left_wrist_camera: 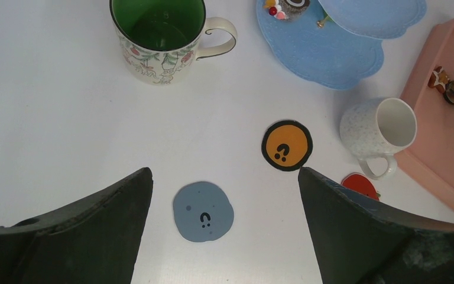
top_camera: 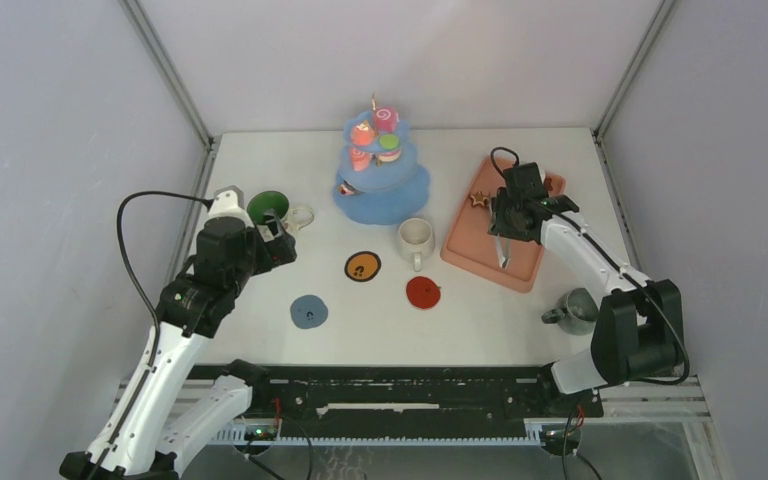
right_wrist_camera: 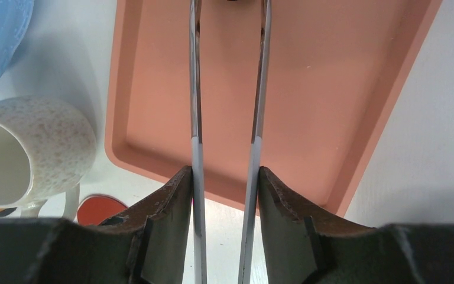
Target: Serve the afternoon tea
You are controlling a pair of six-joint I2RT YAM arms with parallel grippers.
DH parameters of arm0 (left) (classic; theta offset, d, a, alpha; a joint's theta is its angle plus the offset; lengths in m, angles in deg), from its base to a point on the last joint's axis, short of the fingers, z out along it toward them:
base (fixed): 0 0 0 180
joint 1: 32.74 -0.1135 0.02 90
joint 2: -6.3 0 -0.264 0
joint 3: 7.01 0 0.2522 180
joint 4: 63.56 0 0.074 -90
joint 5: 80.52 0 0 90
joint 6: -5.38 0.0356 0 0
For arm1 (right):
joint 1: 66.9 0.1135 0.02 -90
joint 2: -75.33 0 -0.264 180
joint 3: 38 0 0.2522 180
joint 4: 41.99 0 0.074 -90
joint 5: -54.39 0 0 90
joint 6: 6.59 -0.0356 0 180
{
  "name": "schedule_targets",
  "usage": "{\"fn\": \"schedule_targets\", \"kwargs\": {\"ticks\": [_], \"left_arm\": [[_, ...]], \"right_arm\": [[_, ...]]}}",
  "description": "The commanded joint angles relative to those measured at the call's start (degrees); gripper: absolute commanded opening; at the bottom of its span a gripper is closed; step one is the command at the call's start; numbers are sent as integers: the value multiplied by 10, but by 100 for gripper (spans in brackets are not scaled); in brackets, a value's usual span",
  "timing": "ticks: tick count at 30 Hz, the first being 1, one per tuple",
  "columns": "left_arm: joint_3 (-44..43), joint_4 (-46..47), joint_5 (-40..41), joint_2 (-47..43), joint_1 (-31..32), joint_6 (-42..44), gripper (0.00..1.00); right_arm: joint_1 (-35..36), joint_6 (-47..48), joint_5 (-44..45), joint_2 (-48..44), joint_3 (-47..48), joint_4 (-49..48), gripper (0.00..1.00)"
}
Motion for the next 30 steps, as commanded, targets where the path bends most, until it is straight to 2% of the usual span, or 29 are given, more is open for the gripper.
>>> {"fn": "schedule_targets", "kwargs": {"ticks": [1, 3, 10, 20, 30], "left_arm": [[-11, 5, 11, -8, -4, 9, 97], [-10, 5, 10, -8, -4, 8, 97], [-11, 6, 8, -5, -4, 9, 97], [-8, 10, 7, 0, -4, 9, 97], [-8, 9, 11, -5, -4, 11, 97]], "right_arm": [[-8, 15, 6, 5, 35, -29, 50], [-10, 16, 6, 8, 36, -30, 50], [-18, 5, 24, -13, 36, -12, 39], [-34, 7, -2, -86, 36, 2, 39], [-38, 9, -20, -89, 36, 10, 37]]}}
